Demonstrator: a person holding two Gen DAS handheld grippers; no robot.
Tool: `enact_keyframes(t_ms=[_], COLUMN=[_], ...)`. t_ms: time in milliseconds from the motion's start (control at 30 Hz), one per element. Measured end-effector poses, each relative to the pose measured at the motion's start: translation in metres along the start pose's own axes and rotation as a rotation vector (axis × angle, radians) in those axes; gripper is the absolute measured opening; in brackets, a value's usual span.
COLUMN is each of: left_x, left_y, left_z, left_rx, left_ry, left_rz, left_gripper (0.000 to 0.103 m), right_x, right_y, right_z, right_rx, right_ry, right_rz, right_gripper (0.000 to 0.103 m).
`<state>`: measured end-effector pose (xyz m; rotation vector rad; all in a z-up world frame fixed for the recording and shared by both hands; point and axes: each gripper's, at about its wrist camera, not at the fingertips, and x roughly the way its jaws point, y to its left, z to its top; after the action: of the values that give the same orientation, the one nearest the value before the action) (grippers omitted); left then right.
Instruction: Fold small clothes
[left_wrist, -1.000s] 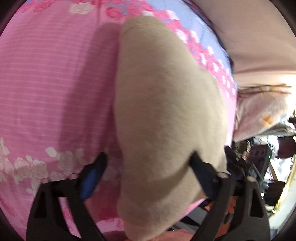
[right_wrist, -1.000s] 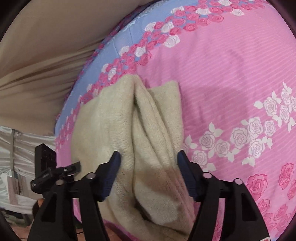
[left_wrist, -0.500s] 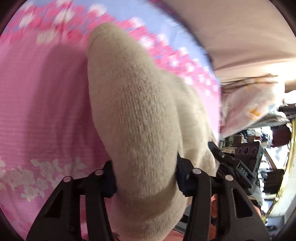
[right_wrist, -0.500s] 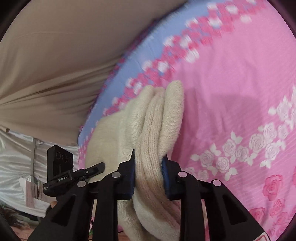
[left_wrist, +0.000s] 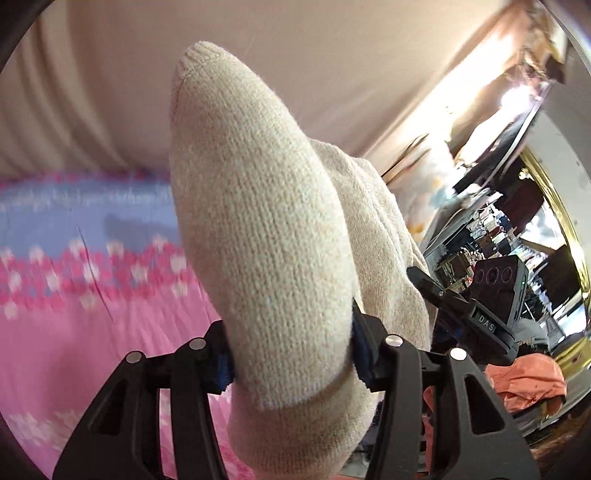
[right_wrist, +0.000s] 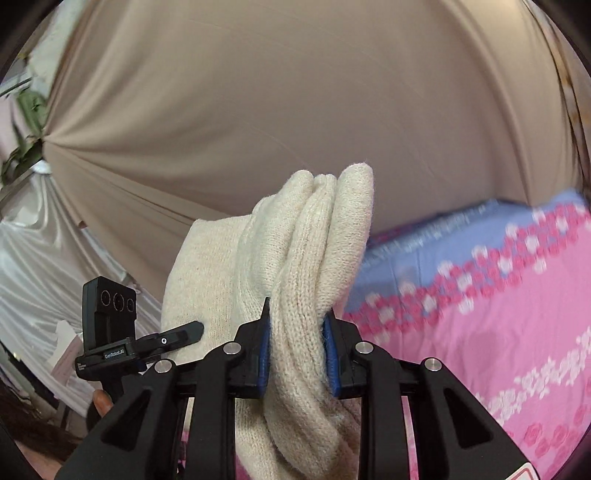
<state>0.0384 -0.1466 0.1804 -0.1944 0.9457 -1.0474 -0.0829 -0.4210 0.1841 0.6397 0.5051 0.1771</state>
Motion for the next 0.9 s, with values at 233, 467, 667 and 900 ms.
enact_keyframes(t_ms=[233,467,667,900], left_x=[-0.091,-0.168,-0.206,-0.215], left_y=[-0.021,-0.001,0.045,0.119], left_z=[0.012,-0.001,-0.028,-0.060], left_rx=[0.101,0.112,0.043,-0.050], left_ry=[-0.122,-0.184,-0.187,-0.151], left_rz=[0.043,0.123,0.184,0.243], left_gripper=[0.049,0.049,0.049,0.050], right_x=[-0.010,0.012,0.053,0.118], right_y=[0.078,0.139,0.177,0.184], right_z=[0.015,-0.001,-0.034,-0.085], right_rx=[-0.116,-0.177,-0.182,-0.131], right_ry=[-0.048,-0.007,0.076,0.181], right_rz=[0.071,0.158,0.217,0.211], right_gripper=[0.024,0.024,0.024,0.024])
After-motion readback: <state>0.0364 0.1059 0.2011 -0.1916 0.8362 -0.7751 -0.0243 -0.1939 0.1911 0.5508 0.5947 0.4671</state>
